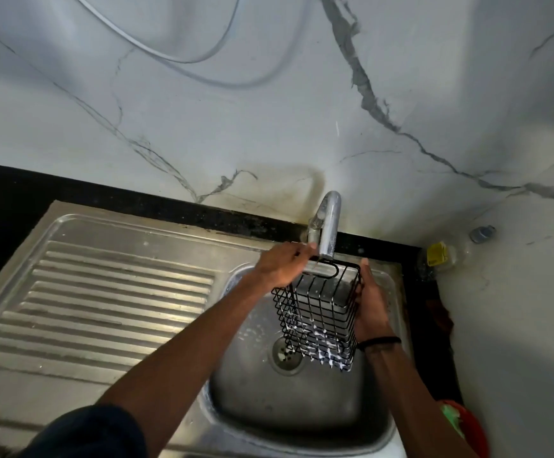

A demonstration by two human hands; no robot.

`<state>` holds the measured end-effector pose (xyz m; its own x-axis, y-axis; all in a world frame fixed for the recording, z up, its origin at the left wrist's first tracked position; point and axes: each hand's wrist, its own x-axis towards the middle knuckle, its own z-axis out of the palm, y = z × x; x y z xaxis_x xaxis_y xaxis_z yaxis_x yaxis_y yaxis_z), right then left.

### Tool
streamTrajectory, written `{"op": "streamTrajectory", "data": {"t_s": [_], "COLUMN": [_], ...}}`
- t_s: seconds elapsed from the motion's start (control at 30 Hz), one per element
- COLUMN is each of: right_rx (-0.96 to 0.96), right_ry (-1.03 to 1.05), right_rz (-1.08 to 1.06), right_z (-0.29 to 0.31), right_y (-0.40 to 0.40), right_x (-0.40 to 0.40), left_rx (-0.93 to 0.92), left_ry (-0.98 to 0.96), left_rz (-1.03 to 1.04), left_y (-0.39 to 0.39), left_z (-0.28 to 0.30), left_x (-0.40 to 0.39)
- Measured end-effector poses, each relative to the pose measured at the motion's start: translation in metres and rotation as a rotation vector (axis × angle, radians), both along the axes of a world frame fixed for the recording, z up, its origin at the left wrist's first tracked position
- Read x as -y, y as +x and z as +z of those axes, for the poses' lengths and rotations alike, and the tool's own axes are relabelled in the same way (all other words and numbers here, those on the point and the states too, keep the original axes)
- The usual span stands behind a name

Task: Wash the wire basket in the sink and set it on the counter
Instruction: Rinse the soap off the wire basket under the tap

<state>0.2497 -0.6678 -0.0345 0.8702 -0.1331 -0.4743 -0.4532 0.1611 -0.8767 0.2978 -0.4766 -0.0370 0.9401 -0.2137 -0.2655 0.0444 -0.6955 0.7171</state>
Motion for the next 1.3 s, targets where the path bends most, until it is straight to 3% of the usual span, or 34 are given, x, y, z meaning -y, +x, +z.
{"op": "streamTrajectory", "data": {"t_s": [0.13,0.23,0.33,0.5,0.6,0.77,0.9,0.97,1.13,1.2,1.3], "right_rx": [-0.099,-0.169,-0.203,-0.263,-0.242,-0.206,-0.229,-0.228,-0.03,0.031,0.137], "right_ry": [-0.132,-0.226,-0.076,0.178,0.093,0.048,0.005,-0.071,-0.592,-0.619,-0.804], "right_rz": [0.009,0.121,0.235,0.401,0.556,0.538,0.583,0.613,0.595,0.468,0.471], "right_z": [-0.001,0.0,-0.01,-0.007,-0.013,-0.024,-0.02,-0.012,0.007,0.01,0.013], "right_y": [0.022,0.047,0.064,0.071,0.079,0.079,0.082,0.087,0.084,0.07,0.041], "right_x": [-0.005,-0.019,-0.024,-0.049,-0.057,-0.05,-0.035,-0.039,-0.071,-0.08,-0.085], "left_rx": [0.009,-0.147,-0.362,-0.48,-0.482,-0.369,-0.332,-0.349,-0.317,-0.271,-0.219], "left_ry": [-0.052,-0.103,-0.237,-0.332,-0.453,-0.487,-0.655,-0.696,-0.744,-0.784,-0.823], "left_rz": [-0.01,-0.044,-0.041,0.155,0.318,0.465,0.607,0.691,0.82,0.863,0.903], "left_y": [-0.012,-0.016,-0.016,-0.025,-0.036,-0.059,-0.078,-0.084,-0.09,-0.092,-0.094], "left_z": [0.0,0.011,0.022,0.036,0.034,0.029,0.022,0.022,0.024,0.025,0.025], "left_x": [-0.02,-0.037,-0.056,-0.062,-0.062,-0.036,-0.017,-0.008,0.009,0.012,0.018]}}
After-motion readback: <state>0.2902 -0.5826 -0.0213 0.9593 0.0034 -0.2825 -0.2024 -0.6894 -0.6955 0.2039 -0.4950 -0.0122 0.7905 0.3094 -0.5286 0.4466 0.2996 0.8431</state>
